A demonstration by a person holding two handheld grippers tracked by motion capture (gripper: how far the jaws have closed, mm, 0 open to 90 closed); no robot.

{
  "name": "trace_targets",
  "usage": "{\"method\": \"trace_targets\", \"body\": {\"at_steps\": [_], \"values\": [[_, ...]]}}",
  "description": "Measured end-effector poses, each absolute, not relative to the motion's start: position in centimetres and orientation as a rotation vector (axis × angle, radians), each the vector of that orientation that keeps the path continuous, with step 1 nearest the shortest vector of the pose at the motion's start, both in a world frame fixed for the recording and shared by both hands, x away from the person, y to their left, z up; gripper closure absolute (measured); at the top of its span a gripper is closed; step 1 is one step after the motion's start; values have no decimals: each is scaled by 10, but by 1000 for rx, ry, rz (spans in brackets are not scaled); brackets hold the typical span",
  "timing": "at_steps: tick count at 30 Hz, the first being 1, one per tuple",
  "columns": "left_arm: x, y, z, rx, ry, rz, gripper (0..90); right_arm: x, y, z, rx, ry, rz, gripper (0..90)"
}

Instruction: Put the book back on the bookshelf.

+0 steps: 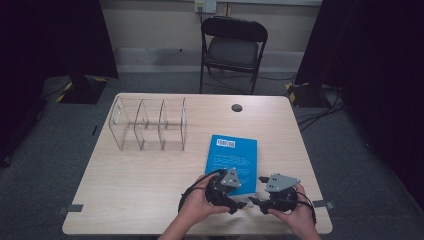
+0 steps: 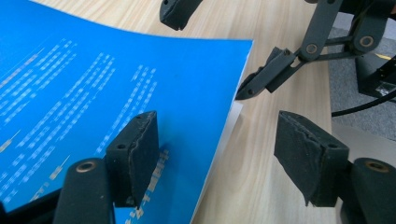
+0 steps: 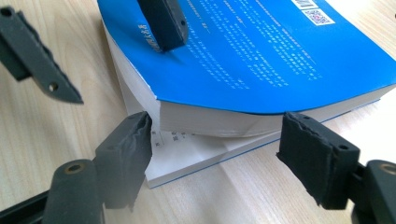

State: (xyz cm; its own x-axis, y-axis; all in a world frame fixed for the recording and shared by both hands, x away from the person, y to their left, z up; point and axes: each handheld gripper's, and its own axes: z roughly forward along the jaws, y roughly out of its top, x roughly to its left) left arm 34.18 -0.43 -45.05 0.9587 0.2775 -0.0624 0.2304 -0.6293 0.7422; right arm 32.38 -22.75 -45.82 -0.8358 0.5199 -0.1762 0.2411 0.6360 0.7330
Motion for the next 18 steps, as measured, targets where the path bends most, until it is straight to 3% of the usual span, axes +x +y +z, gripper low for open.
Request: {"method": "trace_targets", "body": {"at_steps": [3,5,10,18], "values": [[342,-9,-451,2272,351,49,319,323,-228,-457,613,2472,1080,202],[341,-15,-453,2291,326,40,324,320,-228,-447,591,2408,1172,242],[341,-11,-455,2307,357,50,310,321,-224,-445,572,2432,1149,241],[343,3,-462,2352,293,145,287,323,-226,-469,636,2518,1110,221]]}}
